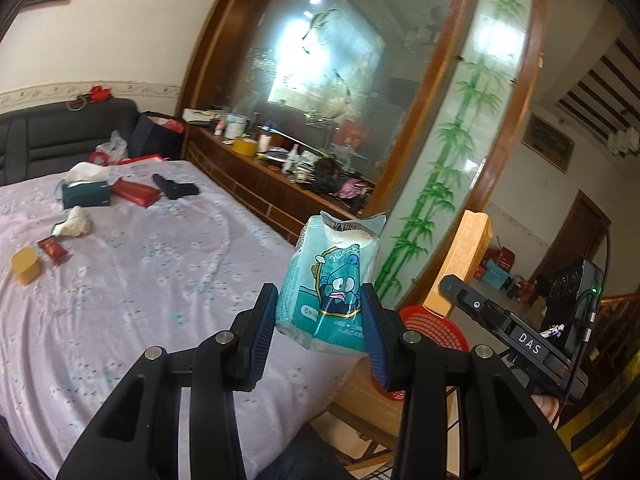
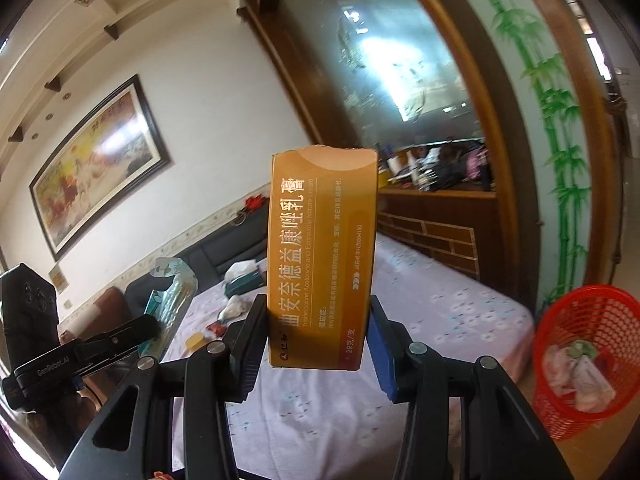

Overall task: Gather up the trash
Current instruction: 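Carry the wet-wipes pack and orange box toward the red wastebasket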

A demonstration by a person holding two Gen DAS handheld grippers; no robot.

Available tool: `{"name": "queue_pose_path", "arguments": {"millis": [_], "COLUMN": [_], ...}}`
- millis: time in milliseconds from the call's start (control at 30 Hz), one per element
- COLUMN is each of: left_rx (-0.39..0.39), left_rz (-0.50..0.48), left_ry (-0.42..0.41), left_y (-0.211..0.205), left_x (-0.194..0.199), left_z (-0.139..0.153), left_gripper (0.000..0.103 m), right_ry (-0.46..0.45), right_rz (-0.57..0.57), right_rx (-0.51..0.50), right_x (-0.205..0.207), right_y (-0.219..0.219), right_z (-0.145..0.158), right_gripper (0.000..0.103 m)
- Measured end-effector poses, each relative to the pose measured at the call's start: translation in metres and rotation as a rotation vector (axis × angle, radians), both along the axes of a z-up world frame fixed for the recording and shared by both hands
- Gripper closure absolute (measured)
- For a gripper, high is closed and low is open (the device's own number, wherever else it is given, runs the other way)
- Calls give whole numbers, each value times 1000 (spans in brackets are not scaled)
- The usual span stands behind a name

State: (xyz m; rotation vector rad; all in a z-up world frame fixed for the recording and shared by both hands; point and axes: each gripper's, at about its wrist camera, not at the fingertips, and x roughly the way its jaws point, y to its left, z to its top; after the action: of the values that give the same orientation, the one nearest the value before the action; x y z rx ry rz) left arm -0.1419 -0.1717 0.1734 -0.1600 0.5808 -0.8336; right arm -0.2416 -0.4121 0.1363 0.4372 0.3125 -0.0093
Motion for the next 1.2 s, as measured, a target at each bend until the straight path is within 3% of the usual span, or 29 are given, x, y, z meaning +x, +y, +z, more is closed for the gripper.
{"name": "queue_pose_path", "arguments": {"millis": [767,1200], "left_rx": [6,45], "left_rz": [-246,-361], "left_ry": [-25,7], "left_y": [-119,-187], "left_x": [-31,-39], "left_z": [7,-9], "left_gripper": [63,63], "right_ry": [-14,23], "right_rz": [-283,-395], "right_rx": [9,25], "right_x": [-88,-119], "right_y": [-93,-135], "right_z": [7,-4], "right_gripper": [54,53]}}
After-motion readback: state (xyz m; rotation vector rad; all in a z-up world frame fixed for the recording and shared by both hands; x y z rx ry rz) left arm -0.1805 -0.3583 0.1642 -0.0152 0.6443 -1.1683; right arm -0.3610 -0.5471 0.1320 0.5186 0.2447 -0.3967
